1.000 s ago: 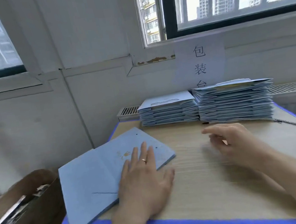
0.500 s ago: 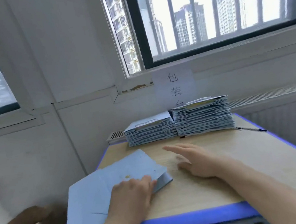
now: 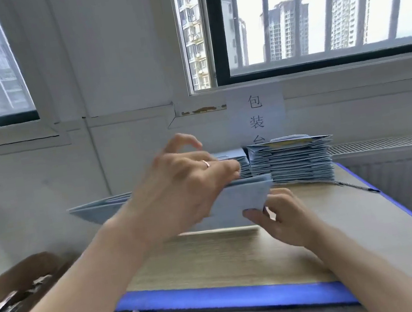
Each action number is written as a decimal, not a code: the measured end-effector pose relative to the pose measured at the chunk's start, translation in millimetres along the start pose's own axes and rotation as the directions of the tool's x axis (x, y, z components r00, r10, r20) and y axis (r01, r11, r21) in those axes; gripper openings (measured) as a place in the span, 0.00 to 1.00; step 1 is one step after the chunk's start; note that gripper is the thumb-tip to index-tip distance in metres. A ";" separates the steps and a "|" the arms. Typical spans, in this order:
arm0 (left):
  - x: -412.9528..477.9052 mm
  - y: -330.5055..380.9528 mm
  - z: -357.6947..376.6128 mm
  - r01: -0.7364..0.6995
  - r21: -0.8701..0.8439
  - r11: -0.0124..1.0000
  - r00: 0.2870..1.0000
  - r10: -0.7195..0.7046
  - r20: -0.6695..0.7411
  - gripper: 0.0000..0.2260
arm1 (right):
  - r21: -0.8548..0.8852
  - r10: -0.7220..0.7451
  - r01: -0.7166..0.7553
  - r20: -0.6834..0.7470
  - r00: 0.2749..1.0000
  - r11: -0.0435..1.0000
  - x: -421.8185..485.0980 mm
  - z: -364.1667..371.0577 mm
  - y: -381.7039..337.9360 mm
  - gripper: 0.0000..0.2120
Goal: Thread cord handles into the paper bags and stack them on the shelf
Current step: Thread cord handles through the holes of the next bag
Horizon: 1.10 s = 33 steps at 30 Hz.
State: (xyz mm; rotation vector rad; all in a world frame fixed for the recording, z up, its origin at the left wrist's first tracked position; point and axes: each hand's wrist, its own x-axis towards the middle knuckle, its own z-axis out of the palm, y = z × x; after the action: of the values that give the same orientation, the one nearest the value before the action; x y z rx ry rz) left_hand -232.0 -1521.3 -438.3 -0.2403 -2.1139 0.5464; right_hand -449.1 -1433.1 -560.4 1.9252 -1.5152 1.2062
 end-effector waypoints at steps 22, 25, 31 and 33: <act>-69.0 72.6 94.6 0.716 -0.591 0.372 0.636 -0.698 0.330 0.34 | 0.208 0.060 -0.072 0.061 0.996 0.975 -12.6 10.9 -42.0 0.24; -67.2 74.1 92.8 0.707 -0.577 0.409 0.663 -0.669 0.337 0.32 | 0.209 0.090 -0.101 0.063 0.994 0.973 -13.1 10.0 -43.3 0.23; -66.5 76.7 92.7 0.657 -0.622 0.426 0.698 -0.654 0.291 0.26 | 0.222 0.151 -0.168 0.092 0.984 0.960 -11.8 8.8 -43.5 0.24; -67.0 76.6 95.3 0.647 -0.645 0.405 0.696 -0.660 0.283 0.25 | 0.223 0.145 -0.165 0.101 0.984 0.961 -11.7 8.3 -43.0 0.25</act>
State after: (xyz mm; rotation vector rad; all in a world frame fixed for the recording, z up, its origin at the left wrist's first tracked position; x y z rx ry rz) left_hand -275.1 -1506.1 -569.9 0.1922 -2.0804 -0.7937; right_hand -406.6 -1418.6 -566.4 2.0573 -1.6592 1.4420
